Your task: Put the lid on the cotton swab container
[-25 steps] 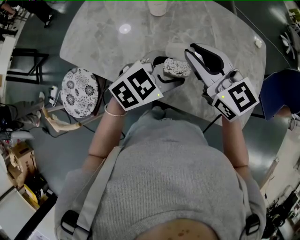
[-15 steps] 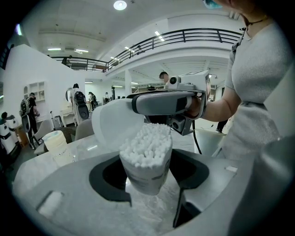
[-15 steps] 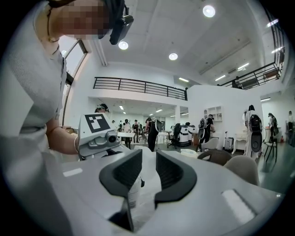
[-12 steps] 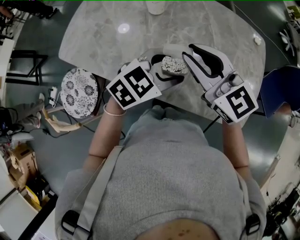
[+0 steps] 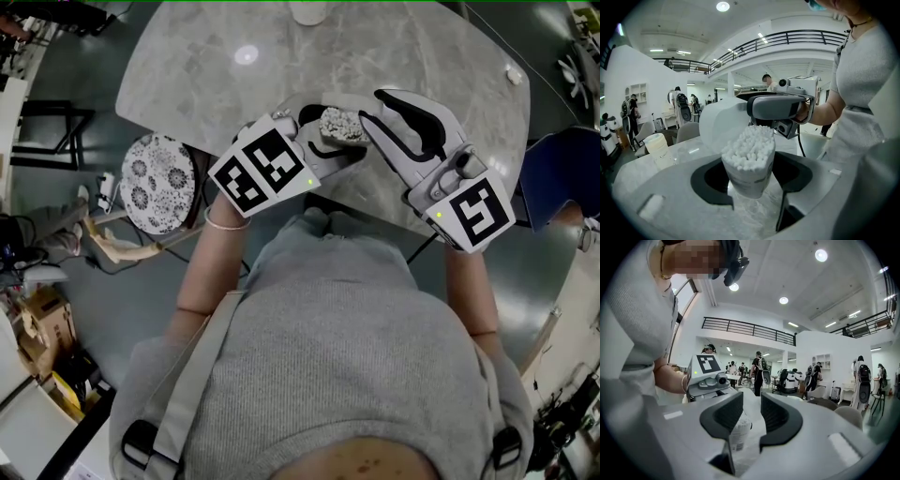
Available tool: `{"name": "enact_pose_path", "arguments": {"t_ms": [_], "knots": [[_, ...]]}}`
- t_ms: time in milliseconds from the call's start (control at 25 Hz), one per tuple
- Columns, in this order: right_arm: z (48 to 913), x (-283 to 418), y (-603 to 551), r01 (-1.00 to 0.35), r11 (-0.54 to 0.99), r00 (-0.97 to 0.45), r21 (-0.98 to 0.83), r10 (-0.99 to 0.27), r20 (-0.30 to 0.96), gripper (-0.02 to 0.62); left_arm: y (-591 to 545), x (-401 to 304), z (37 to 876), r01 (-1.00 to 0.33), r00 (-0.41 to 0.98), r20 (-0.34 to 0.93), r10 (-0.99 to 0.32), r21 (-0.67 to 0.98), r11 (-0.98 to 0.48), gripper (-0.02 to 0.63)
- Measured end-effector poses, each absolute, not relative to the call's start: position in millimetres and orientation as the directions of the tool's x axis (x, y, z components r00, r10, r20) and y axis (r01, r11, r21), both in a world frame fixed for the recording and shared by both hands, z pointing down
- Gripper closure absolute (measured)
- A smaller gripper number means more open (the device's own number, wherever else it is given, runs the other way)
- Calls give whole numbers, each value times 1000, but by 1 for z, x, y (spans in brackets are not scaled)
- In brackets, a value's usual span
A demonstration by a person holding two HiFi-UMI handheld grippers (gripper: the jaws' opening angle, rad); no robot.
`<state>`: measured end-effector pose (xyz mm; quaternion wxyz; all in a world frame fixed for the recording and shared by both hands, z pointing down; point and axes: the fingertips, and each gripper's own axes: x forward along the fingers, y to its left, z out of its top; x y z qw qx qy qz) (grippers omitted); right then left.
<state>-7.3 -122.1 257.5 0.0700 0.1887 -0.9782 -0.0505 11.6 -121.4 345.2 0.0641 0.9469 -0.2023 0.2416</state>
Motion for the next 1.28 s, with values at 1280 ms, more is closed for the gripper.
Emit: {"name": "enact_pose_path", "arguments": {"t_ms": [1280], "knots": [[264,-7,-111,-307,910,-922,278,-357,151,474,-136,15,343,-425,811,467,-351,59,-903,339]]}}
